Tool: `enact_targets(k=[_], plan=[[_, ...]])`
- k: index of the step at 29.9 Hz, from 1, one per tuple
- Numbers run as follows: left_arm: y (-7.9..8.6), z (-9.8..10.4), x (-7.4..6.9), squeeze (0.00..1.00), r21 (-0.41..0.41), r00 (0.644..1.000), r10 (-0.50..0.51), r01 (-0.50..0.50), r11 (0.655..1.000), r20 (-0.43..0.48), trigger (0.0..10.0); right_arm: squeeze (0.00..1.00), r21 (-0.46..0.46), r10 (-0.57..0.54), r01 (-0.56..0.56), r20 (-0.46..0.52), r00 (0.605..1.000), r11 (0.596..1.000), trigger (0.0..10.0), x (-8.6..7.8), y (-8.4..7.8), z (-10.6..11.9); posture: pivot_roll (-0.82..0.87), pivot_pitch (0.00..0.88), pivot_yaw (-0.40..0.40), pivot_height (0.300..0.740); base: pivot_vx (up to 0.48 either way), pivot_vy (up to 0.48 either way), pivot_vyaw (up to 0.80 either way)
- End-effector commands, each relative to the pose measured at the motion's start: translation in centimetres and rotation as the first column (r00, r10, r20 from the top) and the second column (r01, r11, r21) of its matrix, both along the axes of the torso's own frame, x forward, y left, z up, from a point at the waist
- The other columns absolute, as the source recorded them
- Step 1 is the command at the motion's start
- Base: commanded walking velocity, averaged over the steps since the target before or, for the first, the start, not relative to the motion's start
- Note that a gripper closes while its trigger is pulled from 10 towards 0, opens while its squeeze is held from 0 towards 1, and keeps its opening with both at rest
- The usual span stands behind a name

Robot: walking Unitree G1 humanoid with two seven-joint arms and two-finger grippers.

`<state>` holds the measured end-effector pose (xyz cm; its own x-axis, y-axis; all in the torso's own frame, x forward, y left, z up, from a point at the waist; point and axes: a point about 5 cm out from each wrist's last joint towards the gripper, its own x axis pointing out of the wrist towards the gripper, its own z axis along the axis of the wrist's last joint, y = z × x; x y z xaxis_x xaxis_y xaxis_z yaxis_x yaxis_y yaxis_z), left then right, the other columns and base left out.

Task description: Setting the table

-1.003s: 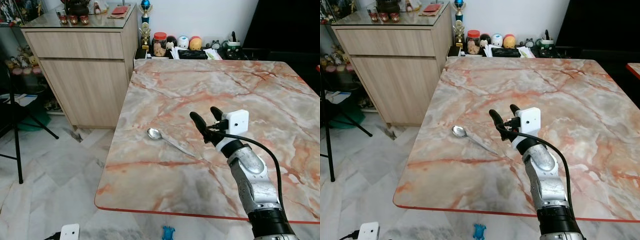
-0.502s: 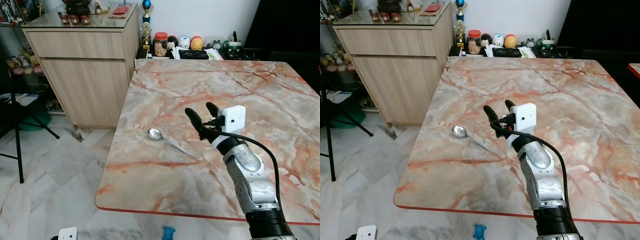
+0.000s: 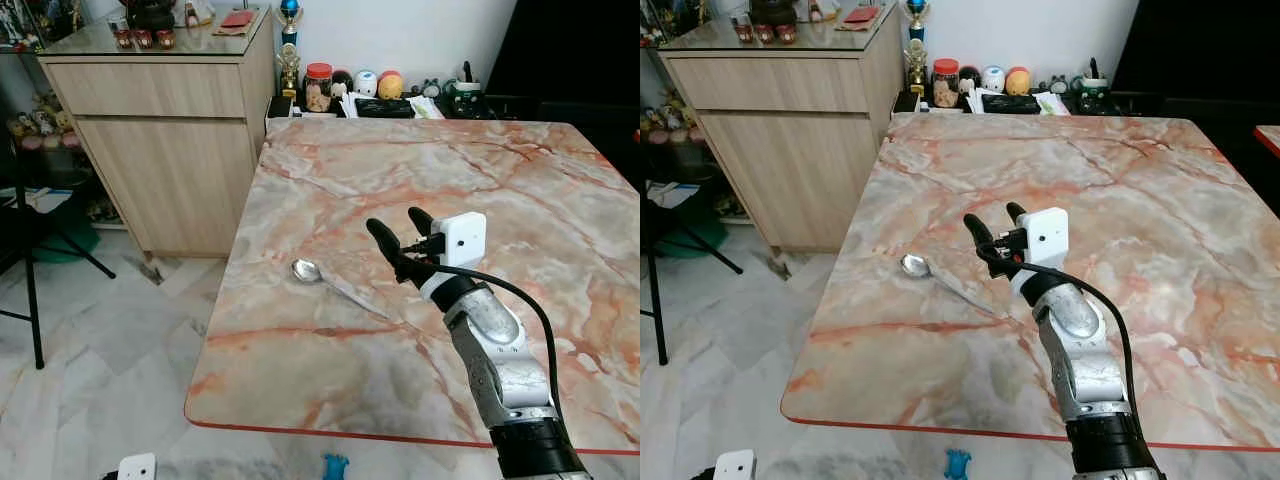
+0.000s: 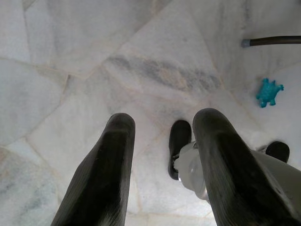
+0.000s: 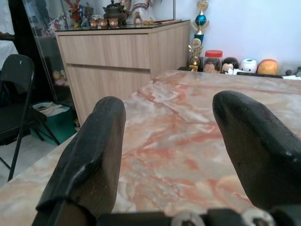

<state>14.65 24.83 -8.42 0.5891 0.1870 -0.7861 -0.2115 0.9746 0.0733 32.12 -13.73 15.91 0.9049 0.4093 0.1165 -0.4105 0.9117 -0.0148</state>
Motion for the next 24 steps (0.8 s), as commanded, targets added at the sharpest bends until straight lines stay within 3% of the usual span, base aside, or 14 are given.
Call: enact_targets(k=[1,19,24], plan=[[-0.3,-0.1,0.0,0.00,-0.008,1.000,-0.004,0.004,1.000,-0.010,10.0,0.00,-0.009,0.001,-0.001,0.009,1.000,1.000,10.0,-0.1,0.0,0.4,0.07,0.000,-0.017,0.740,0.244,0.000,0.00],[-0.8,0.2,1.1,0.00,-0.014,0.999,-0.014,0.015,1.000,0.029,10.0,0.00,-0.011,0.011,-0.011,-0.001,1.000,1.000,10.0,0.0,0.1,0.2,0.08,0.000,-0.020,0.740,0.295,0.000,0.00],[-1.1,0.3,1.4,0.00,-0.017,0.999,-0.021,0.021,1.000,0.041,10.0,0.00,-0.012,0.013,-0.013,0.000,1.000,1.000,10.0,0.0,0.2,0.2,0.08,0.000,-0.021,0.740,0.098,0.000,0.00]])
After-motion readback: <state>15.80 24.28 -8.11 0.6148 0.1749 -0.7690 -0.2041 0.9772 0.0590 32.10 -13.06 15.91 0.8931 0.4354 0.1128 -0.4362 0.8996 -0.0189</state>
